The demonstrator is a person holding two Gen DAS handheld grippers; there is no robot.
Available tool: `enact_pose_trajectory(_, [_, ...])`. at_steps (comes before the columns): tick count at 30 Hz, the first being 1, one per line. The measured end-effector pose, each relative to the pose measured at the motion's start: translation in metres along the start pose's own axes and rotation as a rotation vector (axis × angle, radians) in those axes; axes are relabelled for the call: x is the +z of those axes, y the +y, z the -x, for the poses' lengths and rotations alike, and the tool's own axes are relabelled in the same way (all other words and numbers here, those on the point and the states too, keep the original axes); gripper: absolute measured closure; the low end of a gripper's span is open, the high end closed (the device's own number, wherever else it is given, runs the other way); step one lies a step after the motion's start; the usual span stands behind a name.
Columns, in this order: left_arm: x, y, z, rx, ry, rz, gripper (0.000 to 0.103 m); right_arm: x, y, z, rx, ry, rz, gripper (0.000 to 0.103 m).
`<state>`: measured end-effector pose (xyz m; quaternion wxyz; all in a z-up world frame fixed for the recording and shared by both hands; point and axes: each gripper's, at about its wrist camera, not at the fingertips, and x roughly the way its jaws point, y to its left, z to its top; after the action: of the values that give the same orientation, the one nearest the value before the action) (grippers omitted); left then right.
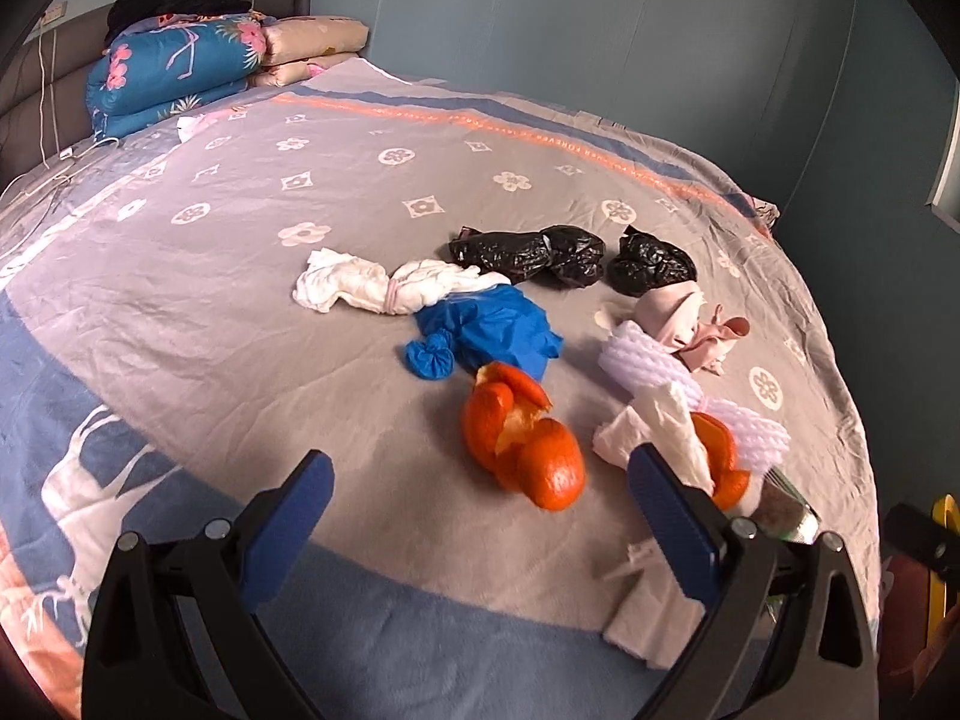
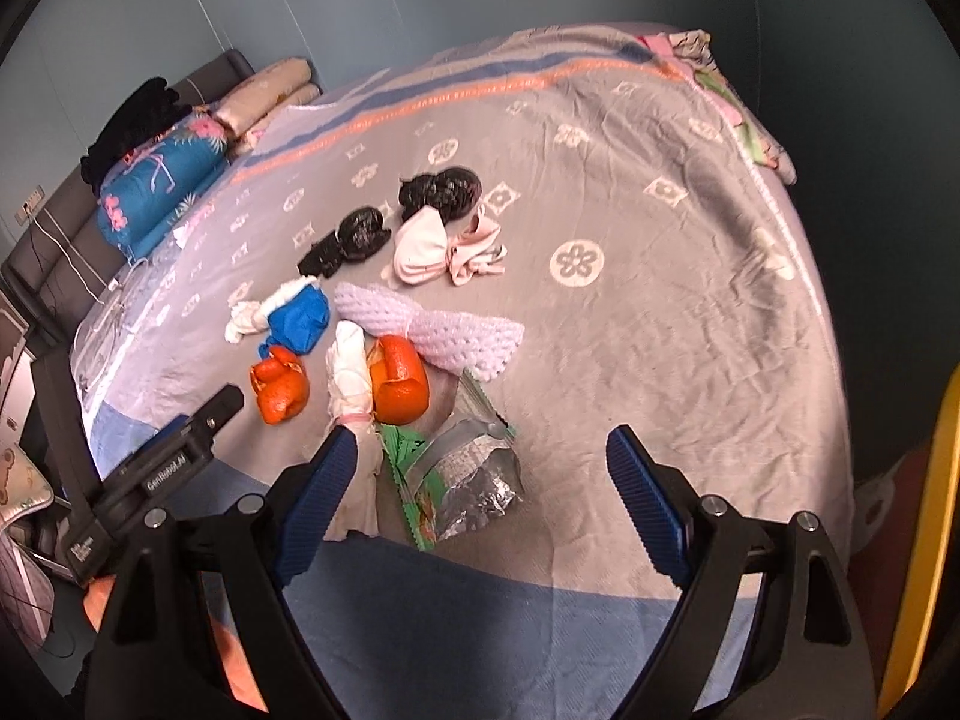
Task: Collect trash
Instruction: 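Move both tools back over the bed toward the remaining trash, then grasp the orange peel with the left tool while the right tool grasps the green packet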
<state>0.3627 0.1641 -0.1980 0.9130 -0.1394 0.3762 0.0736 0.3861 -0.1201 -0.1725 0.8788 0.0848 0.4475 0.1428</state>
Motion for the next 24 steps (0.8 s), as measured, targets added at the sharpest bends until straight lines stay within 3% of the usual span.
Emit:
enact_pose_trajectory(6, [0.006,-0.006,-0.018,-0.017,0.015,-0.020,0.008,0.002,0.000,-0.026,-0.025,0.036,0.009,0.025])
enact_pose_trajectory(11, [0.009,-0.016,-0.033,-0.037,0.043,-0.043,0.019,0.000,0.000,-0.043,-0.034,0.066,0.020,0.029])
enact_pose_trajectory(14, [0.007,-0.022,-0.043,-0.049,0.066,-0.067,0.028,-0.002,-0.001,-0.053,-0.028,0.090,0.021,0.029])
enact_pose_trajectory(17, [0.005,-0.023,-0.052,-0.059,0.093,-0.075,0.038,-0.004,-0.002,-0.063,-0.030,0.113,0.020,0.037])
enact_pose_trajectory(21, [0.007,-0.020,-0.056,-0.070,0.097,-0.057,0.059,-0.006,0.000,-0.072,-0.008,0.129,0.014,0.042])
enact_pose_trajectory(24, [0.006,-0.018,-0.056,-0.085,0.099,-0.049,0.064,-0.005,0.002,-0.077,0.022,0.139,-0.002,0.046])
